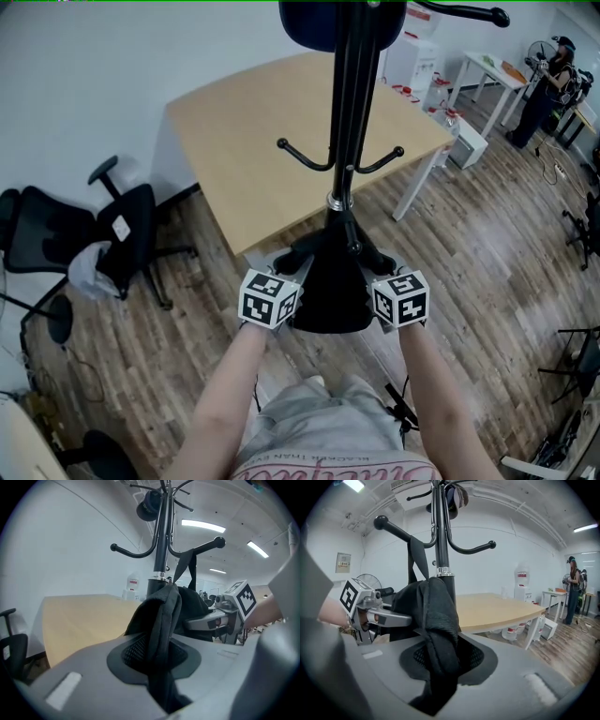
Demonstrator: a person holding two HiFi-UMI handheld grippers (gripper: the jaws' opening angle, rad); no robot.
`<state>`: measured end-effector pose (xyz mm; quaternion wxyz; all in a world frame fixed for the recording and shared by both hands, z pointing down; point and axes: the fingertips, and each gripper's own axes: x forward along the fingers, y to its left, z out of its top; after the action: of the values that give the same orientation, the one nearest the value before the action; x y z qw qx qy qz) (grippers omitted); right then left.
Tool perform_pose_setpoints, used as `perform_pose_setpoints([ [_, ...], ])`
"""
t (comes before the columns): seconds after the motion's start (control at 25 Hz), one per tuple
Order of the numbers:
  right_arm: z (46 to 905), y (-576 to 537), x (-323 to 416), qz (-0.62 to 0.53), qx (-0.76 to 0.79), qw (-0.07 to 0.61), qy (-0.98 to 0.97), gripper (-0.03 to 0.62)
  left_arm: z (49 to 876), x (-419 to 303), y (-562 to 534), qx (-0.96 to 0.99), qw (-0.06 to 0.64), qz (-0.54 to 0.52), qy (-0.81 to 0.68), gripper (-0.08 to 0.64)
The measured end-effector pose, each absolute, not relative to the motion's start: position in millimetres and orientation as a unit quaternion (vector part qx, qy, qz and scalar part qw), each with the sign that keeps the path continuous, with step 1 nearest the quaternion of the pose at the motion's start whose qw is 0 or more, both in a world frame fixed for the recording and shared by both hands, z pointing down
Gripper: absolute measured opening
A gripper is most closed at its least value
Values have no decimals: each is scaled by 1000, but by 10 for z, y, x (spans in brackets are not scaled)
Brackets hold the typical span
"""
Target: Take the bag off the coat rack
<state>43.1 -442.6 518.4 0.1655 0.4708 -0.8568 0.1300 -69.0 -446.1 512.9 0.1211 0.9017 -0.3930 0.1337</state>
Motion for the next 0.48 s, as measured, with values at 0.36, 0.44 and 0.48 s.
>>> perform_pose_setpoints([
  [0.36,5123,-4297,408,138,452,173,-864,81,5056,-706,-4329,895,132,139,-403,71],
  [0.44,5107,-4251,404,137,452,172,-865,80,5033,-709,-4277,894,132,137,-406,69],
  [0.48,5094,-4227,400,136,451,171,-865,80,5016,-713,-4250,893,131,136,-409,69],
])
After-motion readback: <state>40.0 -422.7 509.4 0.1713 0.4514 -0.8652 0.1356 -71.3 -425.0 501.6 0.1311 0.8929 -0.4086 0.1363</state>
